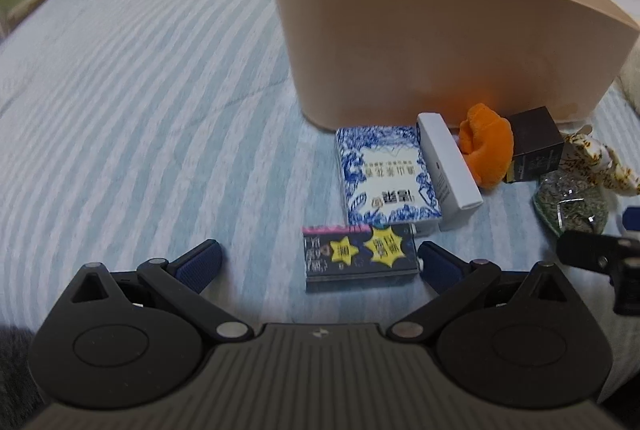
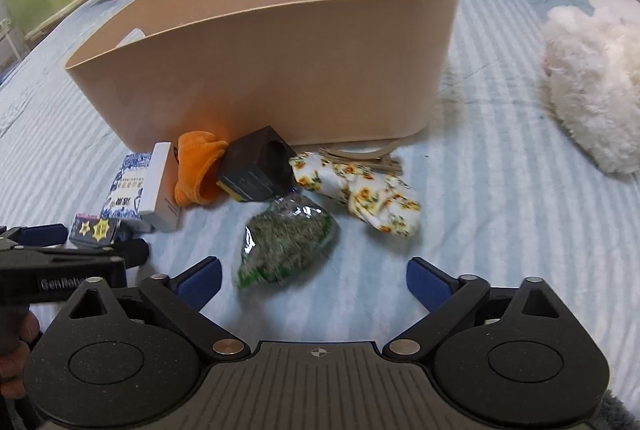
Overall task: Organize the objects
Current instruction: 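Grasp the star-sticker black box with left tool while right tool grasps the green herb bag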
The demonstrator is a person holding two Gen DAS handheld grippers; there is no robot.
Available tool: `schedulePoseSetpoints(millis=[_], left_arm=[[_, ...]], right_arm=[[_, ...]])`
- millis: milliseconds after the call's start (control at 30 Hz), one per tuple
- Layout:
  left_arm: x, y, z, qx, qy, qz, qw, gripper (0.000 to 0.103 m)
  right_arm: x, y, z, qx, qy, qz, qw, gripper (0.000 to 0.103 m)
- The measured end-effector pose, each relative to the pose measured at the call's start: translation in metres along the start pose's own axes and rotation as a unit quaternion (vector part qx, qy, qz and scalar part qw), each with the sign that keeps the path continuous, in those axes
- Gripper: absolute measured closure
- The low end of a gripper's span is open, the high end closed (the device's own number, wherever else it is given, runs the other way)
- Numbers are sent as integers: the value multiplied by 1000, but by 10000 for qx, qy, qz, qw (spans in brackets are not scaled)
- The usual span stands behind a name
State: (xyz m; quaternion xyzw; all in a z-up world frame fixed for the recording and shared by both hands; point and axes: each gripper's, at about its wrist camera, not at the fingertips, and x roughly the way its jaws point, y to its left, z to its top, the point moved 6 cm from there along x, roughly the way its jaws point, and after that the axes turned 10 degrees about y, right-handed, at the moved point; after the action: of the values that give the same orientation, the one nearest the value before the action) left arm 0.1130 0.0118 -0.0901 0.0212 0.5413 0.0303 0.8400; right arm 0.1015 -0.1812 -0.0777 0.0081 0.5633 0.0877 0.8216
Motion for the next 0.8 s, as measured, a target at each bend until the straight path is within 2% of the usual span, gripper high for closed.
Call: schedulePoseSetpoints(millis=[67,233,300,333,400,467,800], left_arm=[[1,-2,1,84,-66,12,9999,0],[3,2,3,-72,-28,-232,9997,2],[-1,6,3,-172,-80,-270,9995,19],[-4,7,2,-181,-119,-297,9993,23],[-8,7,2,-189,-161,-338,9991,38],[-11,6,0,-159,-209,-346,9991,48],[-22,5,-5,-178,-273,-458,9984,51]], right_arm=[[4,2,2,-18,25,-43,10000,12],[8,7,3,-155,-23,-165,9997,26],[8,9,2,-226,-54,-211,9995,37],[8,11,1,-269,-72,-239,9993,40],[8,13,0,-340,-118,-255,9990,54],[6,14,-1,-361,-178,-292,9988,62],[-9,10,-10,-307,-283,-246,9988,66]])
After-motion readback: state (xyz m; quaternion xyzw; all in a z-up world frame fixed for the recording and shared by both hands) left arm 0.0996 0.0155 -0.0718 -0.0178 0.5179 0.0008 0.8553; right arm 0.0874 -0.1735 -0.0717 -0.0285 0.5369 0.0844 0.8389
